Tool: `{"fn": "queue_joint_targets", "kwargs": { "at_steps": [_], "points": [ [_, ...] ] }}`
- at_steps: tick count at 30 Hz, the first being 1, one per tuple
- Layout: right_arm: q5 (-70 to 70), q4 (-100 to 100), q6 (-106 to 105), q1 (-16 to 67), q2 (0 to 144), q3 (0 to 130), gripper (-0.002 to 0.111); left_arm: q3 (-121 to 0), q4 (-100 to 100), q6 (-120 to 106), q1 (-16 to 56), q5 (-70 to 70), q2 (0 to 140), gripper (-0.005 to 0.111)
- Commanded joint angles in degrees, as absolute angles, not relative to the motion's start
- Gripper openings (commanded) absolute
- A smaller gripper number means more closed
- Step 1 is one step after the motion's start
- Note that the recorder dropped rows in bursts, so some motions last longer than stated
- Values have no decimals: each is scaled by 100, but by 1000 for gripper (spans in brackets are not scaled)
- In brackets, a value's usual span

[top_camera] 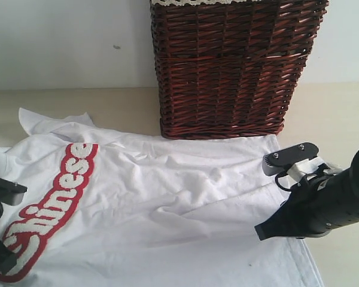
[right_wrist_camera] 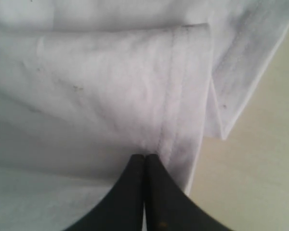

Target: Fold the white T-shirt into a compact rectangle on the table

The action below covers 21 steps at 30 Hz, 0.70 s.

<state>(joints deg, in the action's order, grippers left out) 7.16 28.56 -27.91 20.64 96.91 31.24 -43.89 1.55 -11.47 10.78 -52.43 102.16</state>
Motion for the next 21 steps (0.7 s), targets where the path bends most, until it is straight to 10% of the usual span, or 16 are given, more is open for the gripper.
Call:
{"fn": "queue_joint_targets", "kwargs": {
  "at_steps": [1,17,21],
  "points": [
    [718,2814,-2834,2021,9606,3107,0,-4347,522,-682,1079,-5522,10335,11],
    [599,2809,-2834,2021,9594,3107,0,-4419,378,-560,1129,-5533,10044,11],
    [608,2809,-2834,2021,9594,3107,1,-4368,705,-850,1273,-5467,9686,29]
  ]
}}
